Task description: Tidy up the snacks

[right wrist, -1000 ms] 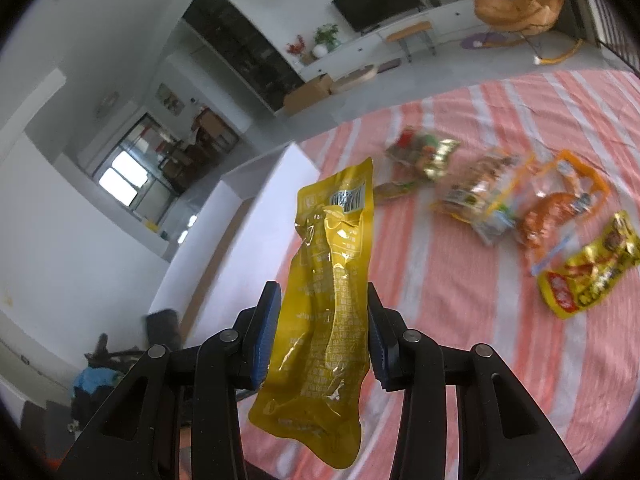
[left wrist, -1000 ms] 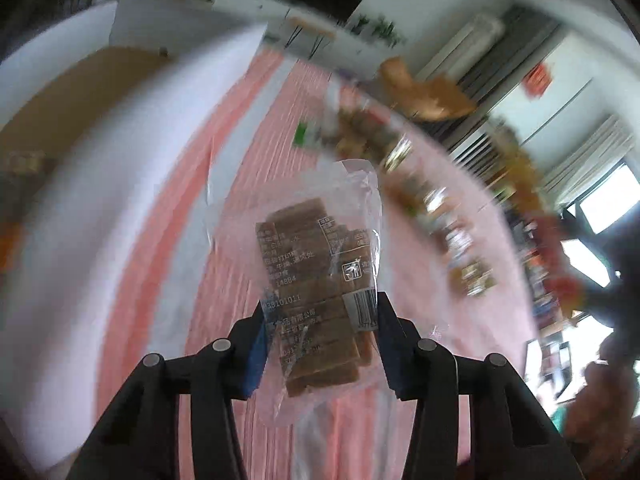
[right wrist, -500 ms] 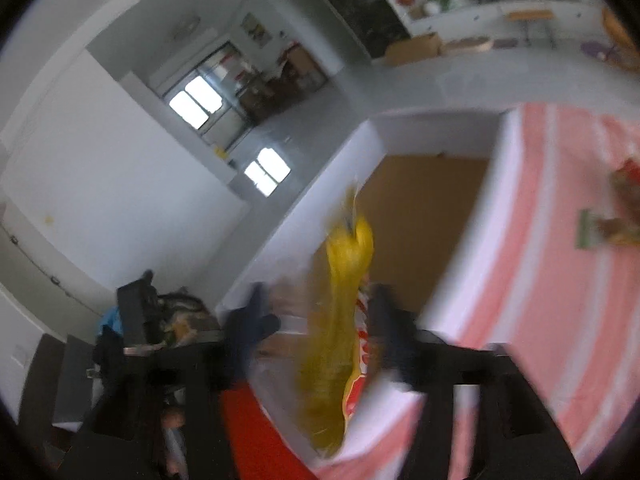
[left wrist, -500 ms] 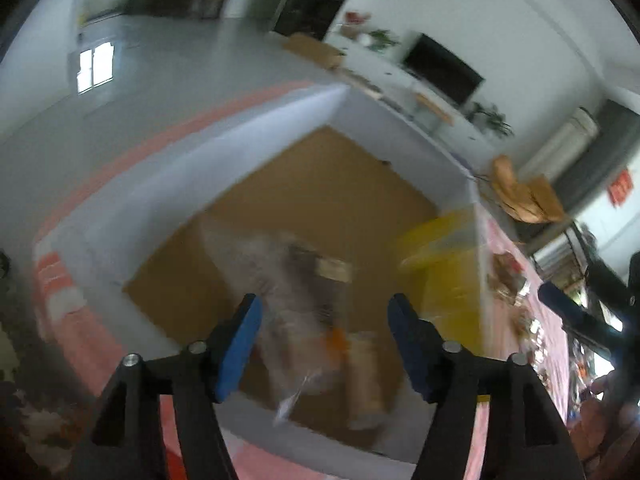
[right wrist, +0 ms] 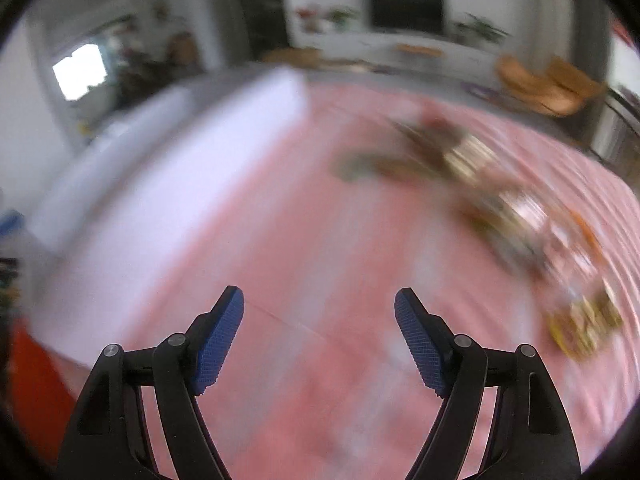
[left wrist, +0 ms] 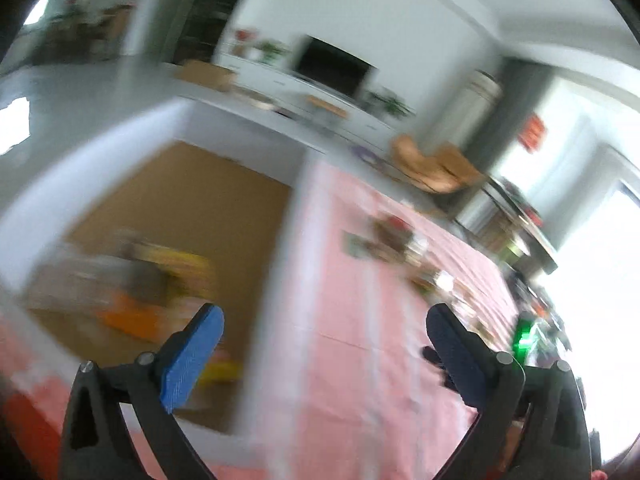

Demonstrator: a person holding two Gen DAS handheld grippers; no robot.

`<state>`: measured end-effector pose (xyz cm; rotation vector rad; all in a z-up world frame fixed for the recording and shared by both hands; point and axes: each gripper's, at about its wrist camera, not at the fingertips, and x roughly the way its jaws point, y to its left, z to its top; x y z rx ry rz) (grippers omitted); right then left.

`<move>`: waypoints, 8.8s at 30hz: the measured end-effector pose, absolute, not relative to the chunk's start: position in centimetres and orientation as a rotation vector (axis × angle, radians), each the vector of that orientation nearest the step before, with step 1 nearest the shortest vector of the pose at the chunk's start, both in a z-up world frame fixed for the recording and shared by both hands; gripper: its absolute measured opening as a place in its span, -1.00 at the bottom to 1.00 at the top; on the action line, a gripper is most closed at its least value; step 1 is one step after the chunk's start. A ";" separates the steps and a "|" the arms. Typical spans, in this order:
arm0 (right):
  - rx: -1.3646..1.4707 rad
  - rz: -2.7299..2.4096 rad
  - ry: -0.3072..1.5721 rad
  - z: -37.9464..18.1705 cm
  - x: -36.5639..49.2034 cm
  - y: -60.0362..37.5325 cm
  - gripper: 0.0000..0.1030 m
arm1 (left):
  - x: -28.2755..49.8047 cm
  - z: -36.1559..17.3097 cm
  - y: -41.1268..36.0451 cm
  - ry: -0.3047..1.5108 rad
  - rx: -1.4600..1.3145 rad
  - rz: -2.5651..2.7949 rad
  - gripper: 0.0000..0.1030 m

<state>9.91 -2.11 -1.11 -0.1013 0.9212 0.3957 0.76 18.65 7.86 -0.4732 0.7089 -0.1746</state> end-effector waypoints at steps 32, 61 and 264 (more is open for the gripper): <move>-0.037 0.060 0.952 -6.3 11.3 -17.5 0.84 | 15.2 -7.5 -0.9 0.944 0.078 -0.180 1.00; -0.031 0.053 0.946 -6.1 11.3 -17.5 0.85 | 15.2 -7.5 -0.6 0.944 0.074 -0.183 1.00; -0.007 0.056 0.939 -6.0 11.3 -17.4 0.85 | 24.1 -2.3 -1.8 1.046 0.391 -0.424 0.99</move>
